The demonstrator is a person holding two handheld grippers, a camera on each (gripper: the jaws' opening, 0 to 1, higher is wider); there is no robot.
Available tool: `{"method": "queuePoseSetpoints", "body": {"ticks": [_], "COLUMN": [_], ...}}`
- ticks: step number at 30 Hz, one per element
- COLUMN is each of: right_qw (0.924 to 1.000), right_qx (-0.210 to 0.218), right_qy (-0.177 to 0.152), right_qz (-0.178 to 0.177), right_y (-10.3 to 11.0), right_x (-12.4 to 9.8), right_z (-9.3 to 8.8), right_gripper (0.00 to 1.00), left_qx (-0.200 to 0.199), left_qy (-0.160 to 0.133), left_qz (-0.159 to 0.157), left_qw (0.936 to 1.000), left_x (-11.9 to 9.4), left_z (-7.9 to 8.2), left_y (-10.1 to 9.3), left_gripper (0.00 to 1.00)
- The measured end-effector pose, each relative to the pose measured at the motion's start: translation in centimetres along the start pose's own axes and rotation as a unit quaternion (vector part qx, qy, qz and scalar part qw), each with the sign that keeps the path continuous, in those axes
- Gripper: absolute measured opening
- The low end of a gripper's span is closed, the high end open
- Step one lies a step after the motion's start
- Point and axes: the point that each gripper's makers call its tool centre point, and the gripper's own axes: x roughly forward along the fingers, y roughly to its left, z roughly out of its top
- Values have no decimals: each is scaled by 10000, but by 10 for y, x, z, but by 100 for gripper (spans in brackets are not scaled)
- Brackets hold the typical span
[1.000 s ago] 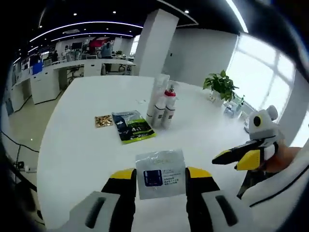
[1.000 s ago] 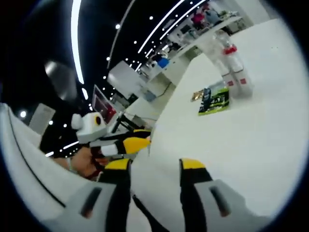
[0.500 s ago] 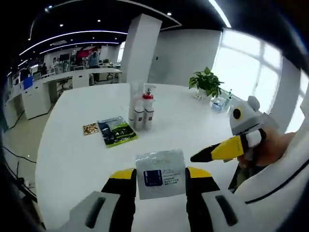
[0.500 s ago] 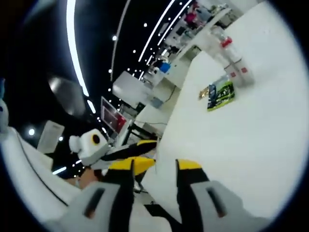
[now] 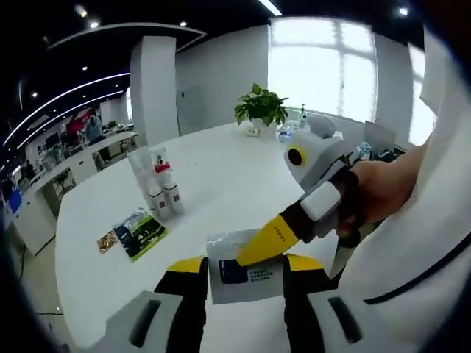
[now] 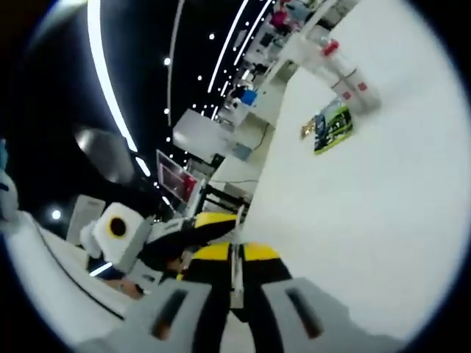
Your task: Arrange the skincare products in the storage area until every visible bottle or jar stands upright without overlapping.
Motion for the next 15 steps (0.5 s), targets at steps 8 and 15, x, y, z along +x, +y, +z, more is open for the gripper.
{"method": "queuePoseSetpoints", "body": {"ticks": [8,15], "right_qw": [9999,9991], "right_qx": [53,216], "right_qy": [121,184], "right_qz": [12,307], "right_y": [-1,5], "right_x": [-6,-11], "right_z": [2,7], "right_gripper": [0,0], "left_qx": [-721,-2233], "left_qy": [-332,-219], "left_qz": [-483,-1175], "left_qw": [9957,9674], "left_x": [-3,-7], "left_z": [0,-11], "left_y": [-1,1], "left_gripper": [44,50]}}
